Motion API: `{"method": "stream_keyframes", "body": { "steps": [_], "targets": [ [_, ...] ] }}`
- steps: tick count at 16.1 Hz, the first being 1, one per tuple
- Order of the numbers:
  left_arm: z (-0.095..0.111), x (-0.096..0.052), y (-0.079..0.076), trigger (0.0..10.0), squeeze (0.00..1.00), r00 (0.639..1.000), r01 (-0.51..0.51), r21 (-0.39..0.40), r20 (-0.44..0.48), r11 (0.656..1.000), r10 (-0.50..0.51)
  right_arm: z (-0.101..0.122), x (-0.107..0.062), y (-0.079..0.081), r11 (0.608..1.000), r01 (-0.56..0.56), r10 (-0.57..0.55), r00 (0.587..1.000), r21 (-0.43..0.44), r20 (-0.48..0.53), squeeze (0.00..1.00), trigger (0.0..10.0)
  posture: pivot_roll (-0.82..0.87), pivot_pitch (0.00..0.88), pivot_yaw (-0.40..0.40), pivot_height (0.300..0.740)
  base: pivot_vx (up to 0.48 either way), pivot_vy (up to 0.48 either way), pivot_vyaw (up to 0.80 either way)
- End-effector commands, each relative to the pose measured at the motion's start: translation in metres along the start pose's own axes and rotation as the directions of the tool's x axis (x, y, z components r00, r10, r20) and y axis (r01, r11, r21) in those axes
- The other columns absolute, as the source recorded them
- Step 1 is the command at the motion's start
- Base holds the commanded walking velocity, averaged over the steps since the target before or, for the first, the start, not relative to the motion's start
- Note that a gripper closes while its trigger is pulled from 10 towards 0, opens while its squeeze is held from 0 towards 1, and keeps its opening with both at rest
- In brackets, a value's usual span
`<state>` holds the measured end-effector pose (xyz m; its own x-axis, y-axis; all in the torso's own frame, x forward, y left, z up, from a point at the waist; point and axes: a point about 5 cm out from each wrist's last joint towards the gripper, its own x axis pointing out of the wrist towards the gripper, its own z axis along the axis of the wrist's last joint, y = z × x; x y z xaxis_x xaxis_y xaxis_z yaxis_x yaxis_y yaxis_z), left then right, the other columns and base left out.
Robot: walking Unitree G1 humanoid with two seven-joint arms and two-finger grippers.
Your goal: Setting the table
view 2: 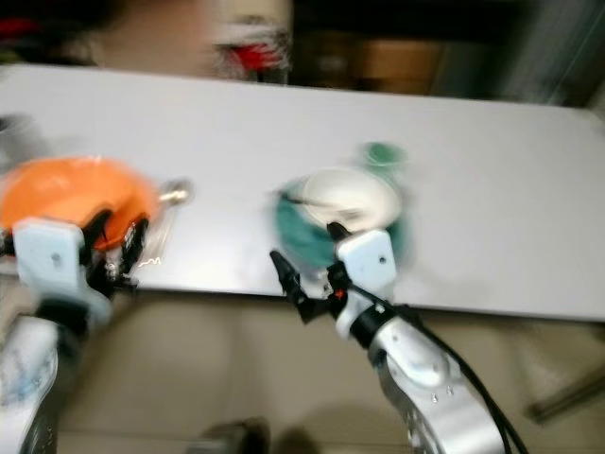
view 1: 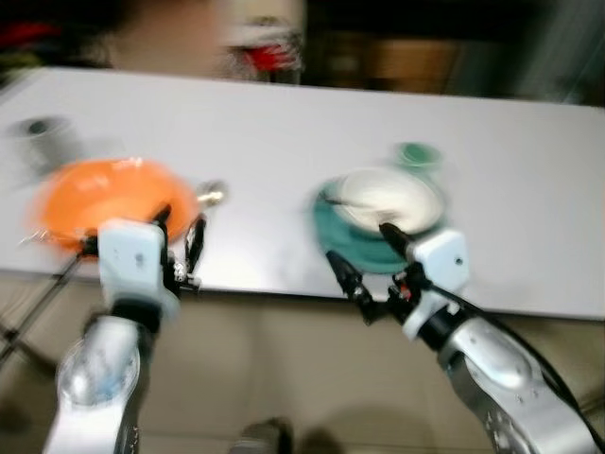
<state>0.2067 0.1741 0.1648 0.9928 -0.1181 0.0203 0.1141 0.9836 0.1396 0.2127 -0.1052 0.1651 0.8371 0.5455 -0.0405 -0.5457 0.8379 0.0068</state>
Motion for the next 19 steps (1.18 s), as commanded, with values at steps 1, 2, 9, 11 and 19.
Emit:
{"method": "stream_keyframes", "body": {
  "steps": [1, 2, 9, 11, 19],
  "targets": [
    [0.007, 0.005, -0.008, 10.0, 0.00, 0.998, 0.038, 0.012, 0.043, 0.999, -0.039, -0.003, 0.000, 0.003, 1.000, -0.018, 0.018, 1.000, 0.007, -0.016, 0.00, 10.0, 0.06, 0.000, 0.019, 0.740, 0.000, 0.000, 0.80],
    [0.002, 0.004, -0.009, 10.0, 0.00, 0.999, 0.030, 0.022, 0.010, 0.999, -0.030, -0.008, -0.001, 0.003, 1.000, -0.028, 0.028, 0.999, 0.010, -0.030, 0.00, 10.0, 0.06, 0.000, 0.017, 0.740, 0.000, 0.000, 0.80],
    [-0.007, 0.016, -0.010, 10.0, 0.00, 0.999, 0.007, 0.051, -0.038, 0.999, -0.005, -0.029, -0.006, -0.019, 0.969, 0.234, -0.226, 0.970, 0.078, -0.094, 0.00, 10.0, 0.03, 0.000, 0.066, 0.740, 0.000, 0.000, 0.80],
    [-0.009, 0.017, -0.015, 10.0, 0.00, 0.998, 0.040, 0.036, -0.045, 0.999, -0.039, -0.026, -0.010, -0.024, 0.965, 0.258, -0.253, 0.963, 0.051, -0.091, 0.00, 10.0, 0.02, 0.000, 0.068, 0.740, 0.000, 0.000, 0.80],
    [-0.013, 0.016, -0.016, 10.0, 0.00, 0.997, -0.004, 0.012, -0.082, 1.000, 0.005, -0.030, -0.007, -0.041, 0.931, 0.365, -0.359, 0.924, 0.027, -0.129, 0.00, 10.0, 0.03, 0.010, 0.030, 0.740, 0.000, 0.000, 0.50]
  ]
}}
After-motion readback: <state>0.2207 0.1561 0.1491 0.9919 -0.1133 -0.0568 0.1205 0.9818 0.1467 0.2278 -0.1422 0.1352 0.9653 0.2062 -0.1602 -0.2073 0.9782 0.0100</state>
